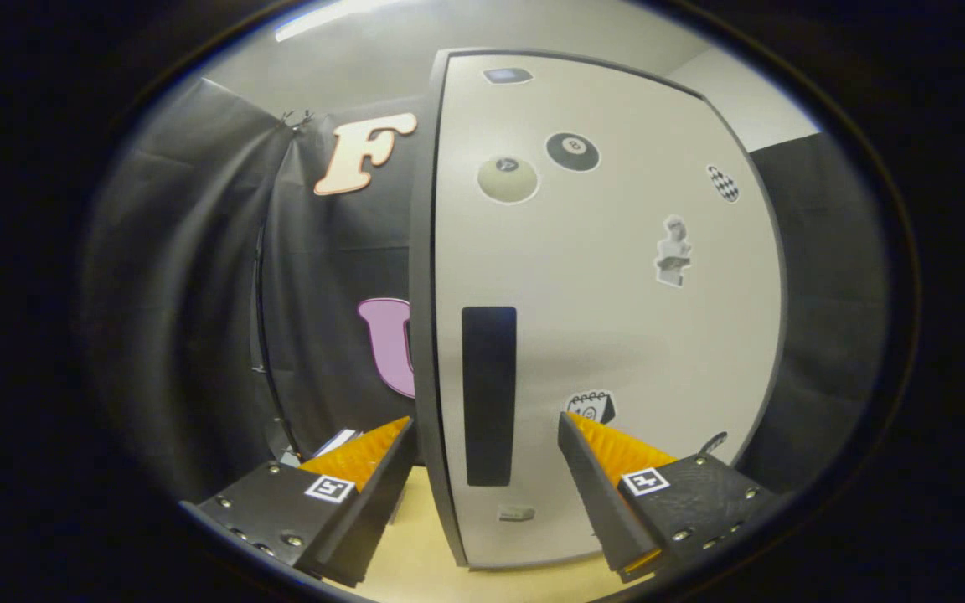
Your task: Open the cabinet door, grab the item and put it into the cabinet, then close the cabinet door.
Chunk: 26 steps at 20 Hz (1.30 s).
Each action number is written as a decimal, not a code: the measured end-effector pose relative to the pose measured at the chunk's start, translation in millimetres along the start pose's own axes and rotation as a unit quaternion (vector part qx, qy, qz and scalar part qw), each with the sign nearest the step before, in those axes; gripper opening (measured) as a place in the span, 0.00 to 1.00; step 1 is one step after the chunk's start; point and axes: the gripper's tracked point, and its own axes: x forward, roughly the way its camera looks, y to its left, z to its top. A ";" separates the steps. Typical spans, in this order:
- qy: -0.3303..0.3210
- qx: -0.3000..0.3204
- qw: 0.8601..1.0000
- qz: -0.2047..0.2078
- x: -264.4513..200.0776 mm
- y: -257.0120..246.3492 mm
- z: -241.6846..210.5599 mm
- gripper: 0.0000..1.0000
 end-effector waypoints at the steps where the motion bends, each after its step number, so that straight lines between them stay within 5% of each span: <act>1: 0.002 0.003 1.000 0.001 4.5 2.6 -2.1 0.98; 2: -0.002 0.003 1.000 -0.004 9.4 2.8 -0.6 0.98; 9: 0.007 0.022 0.999 -0.023 18.8 -4.1 -2.8 0.34; 14: 0.015 0.034 0.999 -0.021 13.4 -4.3 -4.1 0.28; 15: 0.014 0.031 0.999 -0.021 9.7 -4.1 -4.1 0.19; 26: 0.021 0.050 0.998 -0.041 -106.6 -50.2 -1.1 0.19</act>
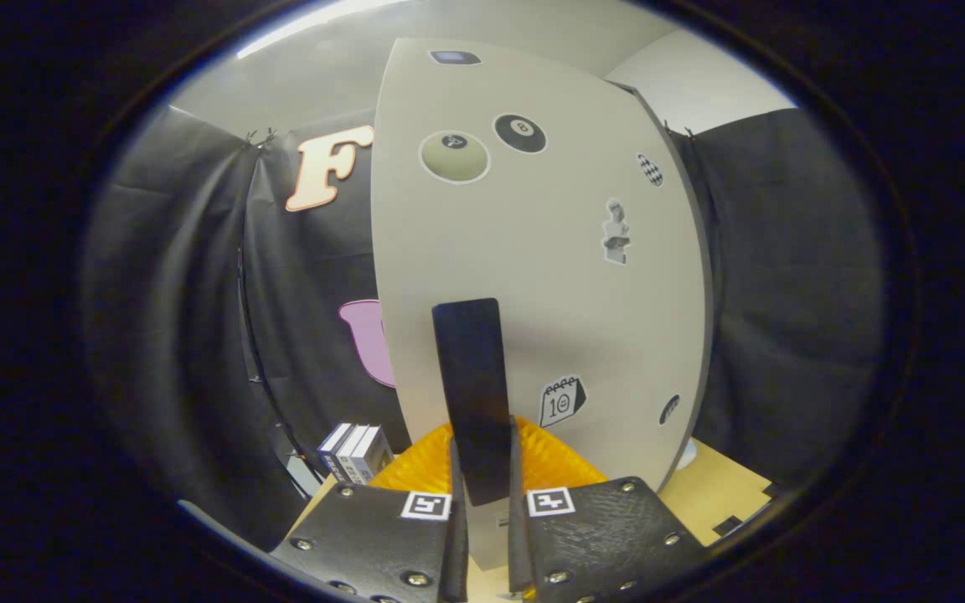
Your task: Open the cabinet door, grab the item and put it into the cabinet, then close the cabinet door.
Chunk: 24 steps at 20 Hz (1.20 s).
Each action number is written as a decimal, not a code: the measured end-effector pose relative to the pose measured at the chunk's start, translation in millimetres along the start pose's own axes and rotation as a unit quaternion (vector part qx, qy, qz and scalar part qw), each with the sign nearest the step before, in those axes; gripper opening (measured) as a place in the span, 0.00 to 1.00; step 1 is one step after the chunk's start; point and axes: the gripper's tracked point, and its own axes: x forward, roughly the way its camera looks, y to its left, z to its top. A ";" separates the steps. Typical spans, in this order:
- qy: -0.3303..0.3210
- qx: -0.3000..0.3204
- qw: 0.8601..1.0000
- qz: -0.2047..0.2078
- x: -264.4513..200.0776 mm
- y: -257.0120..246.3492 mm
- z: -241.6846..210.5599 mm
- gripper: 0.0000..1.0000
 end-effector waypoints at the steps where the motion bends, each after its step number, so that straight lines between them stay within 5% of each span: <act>1: 0.003 0.001 1.000 -0.001 -9.4 -7.2 -0.5 0.19; 17: -0.001 -0.004 0.998 -0.056 -123.6 -123.1 15.2 0.17; 24: -0.009 -0.011 0.996 -0.090 -133.9 -179.0 24.9 0.15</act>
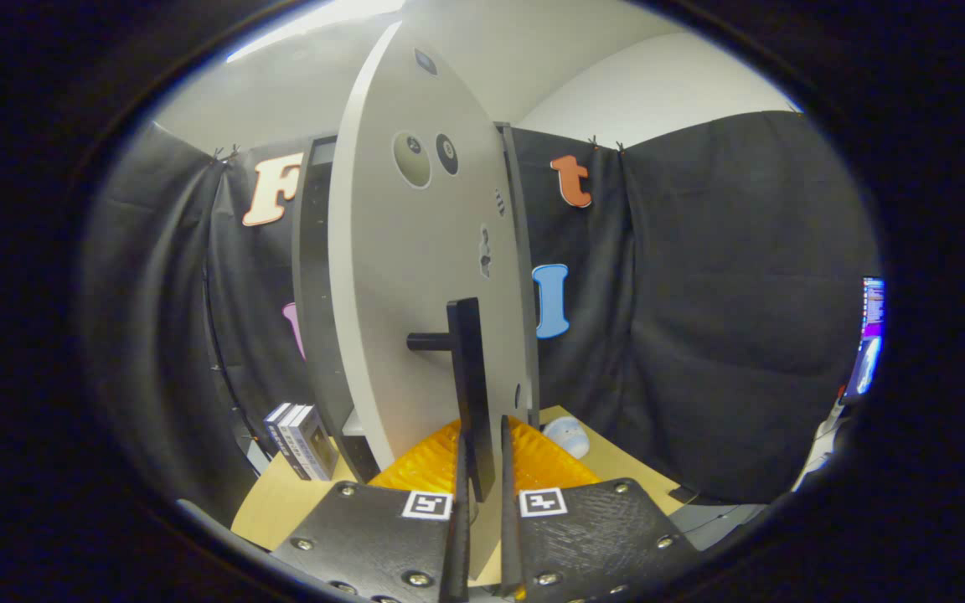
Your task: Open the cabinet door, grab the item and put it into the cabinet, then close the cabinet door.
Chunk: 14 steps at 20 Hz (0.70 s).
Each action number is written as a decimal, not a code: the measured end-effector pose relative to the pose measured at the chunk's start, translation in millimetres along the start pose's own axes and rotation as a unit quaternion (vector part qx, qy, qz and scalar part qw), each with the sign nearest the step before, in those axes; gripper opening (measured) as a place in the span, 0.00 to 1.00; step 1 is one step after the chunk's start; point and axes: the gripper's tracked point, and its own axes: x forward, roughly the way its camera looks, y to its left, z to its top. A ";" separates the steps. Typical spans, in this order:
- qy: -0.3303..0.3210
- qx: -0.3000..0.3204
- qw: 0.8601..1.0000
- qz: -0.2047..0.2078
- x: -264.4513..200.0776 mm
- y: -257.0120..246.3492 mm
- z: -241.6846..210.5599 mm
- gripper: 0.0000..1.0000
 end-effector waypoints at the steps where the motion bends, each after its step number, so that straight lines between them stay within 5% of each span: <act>1: -0.002 0.003 1.000 -0.007 -0.9 -10.0 0.6 0.15; 8: -0.009 0.019 1.000 -0.022 -4.4 -73.7 3.7 0.04; 14: -0.014 0.021 0.999 0.033 4.5 -108.9 9.0 0.01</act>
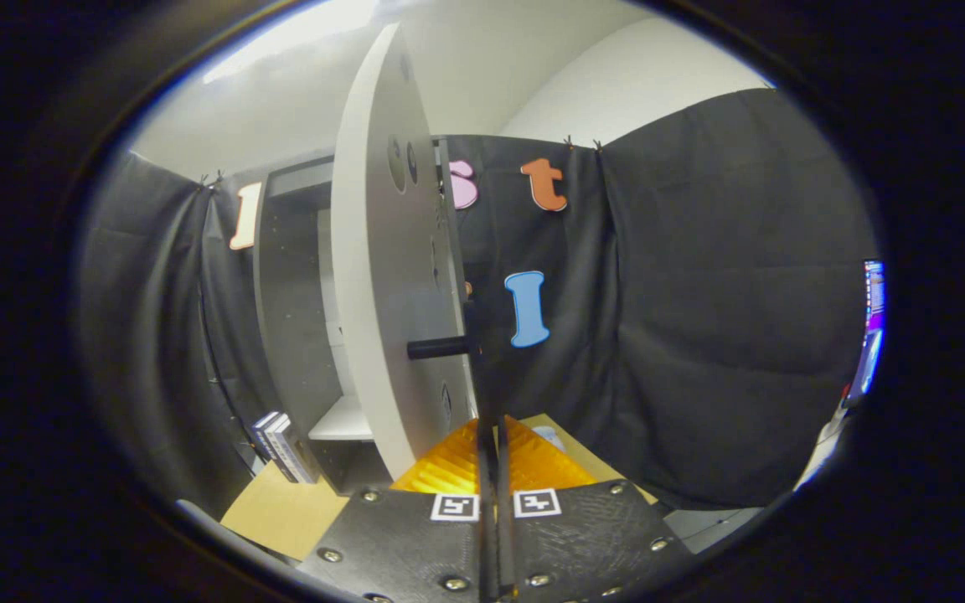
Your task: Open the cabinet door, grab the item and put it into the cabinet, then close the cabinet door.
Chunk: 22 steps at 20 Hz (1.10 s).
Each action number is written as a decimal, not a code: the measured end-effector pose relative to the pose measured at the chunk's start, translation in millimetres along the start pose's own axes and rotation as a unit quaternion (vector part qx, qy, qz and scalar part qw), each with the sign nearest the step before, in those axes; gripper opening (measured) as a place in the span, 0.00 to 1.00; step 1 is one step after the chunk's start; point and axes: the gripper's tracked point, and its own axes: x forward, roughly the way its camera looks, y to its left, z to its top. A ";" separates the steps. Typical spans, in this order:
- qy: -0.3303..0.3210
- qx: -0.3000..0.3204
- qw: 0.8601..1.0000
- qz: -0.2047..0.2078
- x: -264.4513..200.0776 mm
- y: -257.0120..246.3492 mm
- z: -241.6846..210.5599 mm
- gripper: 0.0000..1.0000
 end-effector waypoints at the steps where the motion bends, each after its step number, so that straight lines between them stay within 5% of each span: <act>1: 0.003 0.003 1.000 0.003 1.5 -4.1 0.1 0.01; 14: 0.004 0.018 0.998 0.058 12.1 -37.6 6.0 0.01; 22: -0.004 -0.019 1.000 0.012 -22.0 -42.0 10.1 0.01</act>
